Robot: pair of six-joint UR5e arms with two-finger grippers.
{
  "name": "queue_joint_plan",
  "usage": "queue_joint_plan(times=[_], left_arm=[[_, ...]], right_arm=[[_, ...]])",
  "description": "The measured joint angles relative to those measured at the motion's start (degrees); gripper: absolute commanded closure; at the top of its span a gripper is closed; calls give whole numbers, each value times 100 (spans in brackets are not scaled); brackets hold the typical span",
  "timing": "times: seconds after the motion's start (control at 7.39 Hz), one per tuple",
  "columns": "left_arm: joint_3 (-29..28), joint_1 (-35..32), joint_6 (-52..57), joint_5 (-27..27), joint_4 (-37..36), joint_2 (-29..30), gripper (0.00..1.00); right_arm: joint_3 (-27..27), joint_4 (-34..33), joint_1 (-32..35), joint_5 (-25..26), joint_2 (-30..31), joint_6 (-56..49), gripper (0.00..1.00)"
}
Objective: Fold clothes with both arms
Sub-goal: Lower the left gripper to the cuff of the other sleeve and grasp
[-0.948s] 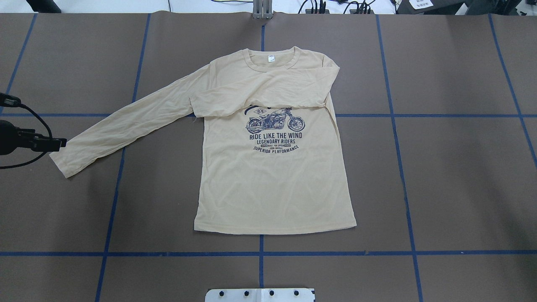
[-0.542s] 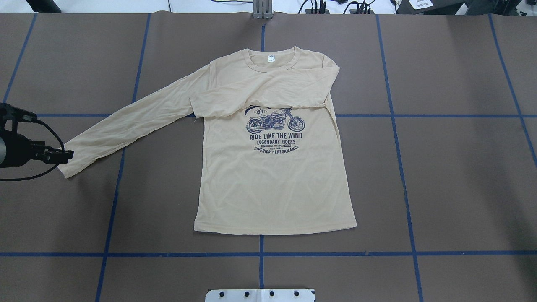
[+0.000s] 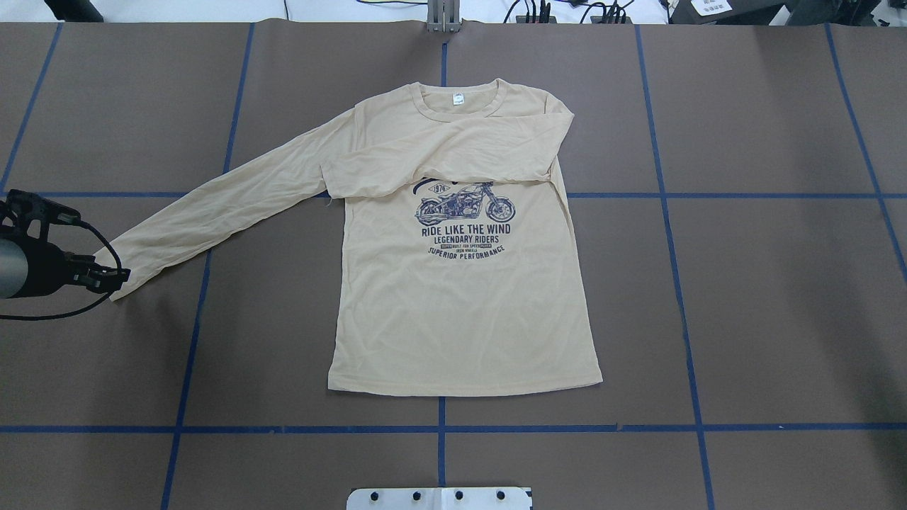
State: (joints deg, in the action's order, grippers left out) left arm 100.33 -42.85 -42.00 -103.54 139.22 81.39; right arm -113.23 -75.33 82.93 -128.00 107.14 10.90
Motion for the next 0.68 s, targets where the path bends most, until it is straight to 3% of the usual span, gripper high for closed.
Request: queue_joint_plan(times=[0.68], left_arm=[[-117, 163, 8, 1, -1, -20, 41]], right_arm=[[-7, 1, 3, 3, 0, -1, 0]])
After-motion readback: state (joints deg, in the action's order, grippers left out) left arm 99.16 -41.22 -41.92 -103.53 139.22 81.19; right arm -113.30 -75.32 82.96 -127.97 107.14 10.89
